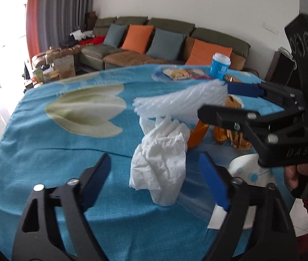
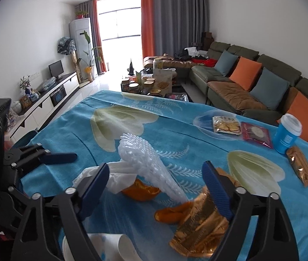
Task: Collect trash
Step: 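Grasp the white tissue with the left tool while the right tool grasps another foam net, then carry the tissue and foam net over the teal bin with both tools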
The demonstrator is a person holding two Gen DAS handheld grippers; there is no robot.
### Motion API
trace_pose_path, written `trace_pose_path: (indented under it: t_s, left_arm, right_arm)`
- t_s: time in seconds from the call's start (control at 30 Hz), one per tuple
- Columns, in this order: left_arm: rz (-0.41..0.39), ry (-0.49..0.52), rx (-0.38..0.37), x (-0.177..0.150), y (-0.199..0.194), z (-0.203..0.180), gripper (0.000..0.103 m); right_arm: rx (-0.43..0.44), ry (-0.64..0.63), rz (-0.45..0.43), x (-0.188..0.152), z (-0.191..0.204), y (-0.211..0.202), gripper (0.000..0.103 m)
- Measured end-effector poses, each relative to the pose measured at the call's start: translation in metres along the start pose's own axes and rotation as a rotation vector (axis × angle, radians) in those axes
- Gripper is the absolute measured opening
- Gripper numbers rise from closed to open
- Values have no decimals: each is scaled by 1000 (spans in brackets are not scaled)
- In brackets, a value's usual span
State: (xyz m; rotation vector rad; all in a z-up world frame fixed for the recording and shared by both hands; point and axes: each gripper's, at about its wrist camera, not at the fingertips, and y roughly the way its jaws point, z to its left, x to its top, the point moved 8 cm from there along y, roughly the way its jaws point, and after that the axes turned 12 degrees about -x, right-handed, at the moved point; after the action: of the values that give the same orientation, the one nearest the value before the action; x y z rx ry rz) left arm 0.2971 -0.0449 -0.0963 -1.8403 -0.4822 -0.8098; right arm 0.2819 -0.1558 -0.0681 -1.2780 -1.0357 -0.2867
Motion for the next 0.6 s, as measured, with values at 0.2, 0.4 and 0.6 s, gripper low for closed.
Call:
trace_pose_path:
  t_s: [0.2, 0.4, 0.6]
  left_arm:
    - [29, -32, -20, -5, 12, 6, 43]
    - [34, -46, -34, -9, 15, 9, 12]
    - [-17, -48, -46, -8, 3, 8, 8]
  right_arm:
    - [40, -11, 39, -1, 7, 9, 49]
    - [56, -9, 60, -4, 7, 12, 13]
    - [46, 19, 26, 5, 1, 3, 8]
